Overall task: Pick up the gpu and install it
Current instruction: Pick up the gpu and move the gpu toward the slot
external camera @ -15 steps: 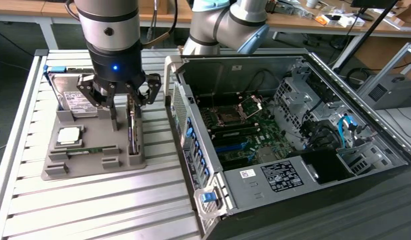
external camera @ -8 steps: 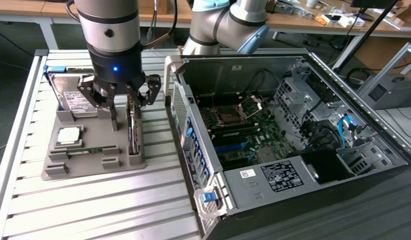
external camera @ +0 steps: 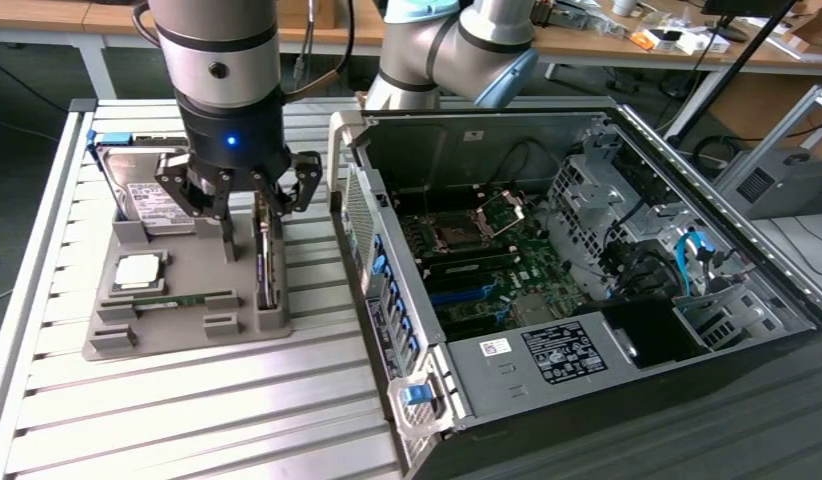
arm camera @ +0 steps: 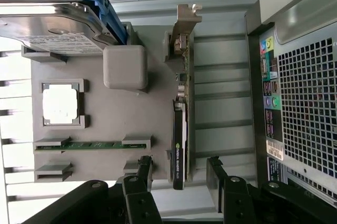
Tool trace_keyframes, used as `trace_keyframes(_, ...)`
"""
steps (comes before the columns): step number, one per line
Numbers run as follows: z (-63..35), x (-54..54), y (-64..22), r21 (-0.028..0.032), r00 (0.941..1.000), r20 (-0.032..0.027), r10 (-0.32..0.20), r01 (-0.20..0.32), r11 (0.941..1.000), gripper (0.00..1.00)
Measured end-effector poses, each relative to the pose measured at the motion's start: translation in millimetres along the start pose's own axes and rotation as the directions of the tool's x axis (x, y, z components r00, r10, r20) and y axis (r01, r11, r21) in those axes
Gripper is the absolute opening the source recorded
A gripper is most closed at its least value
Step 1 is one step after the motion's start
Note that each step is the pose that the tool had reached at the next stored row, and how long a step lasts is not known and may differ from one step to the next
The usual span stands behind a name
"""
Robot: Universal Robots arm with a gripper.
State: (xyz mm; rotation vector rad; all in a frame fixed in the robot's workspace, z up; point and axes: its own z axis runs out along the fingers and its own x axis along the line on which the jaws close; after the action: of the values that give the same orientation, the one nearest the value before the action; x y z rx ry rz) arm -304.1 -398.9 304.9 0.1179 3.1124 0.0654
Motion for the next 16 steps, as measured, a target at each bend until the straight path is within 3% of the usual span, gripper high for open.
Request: trace_keyframes(16, 5.2, 0.1, -0.2, 0.0001, 1.0, -0.0001, 0.0, 0.0, 1.0, 0.54)
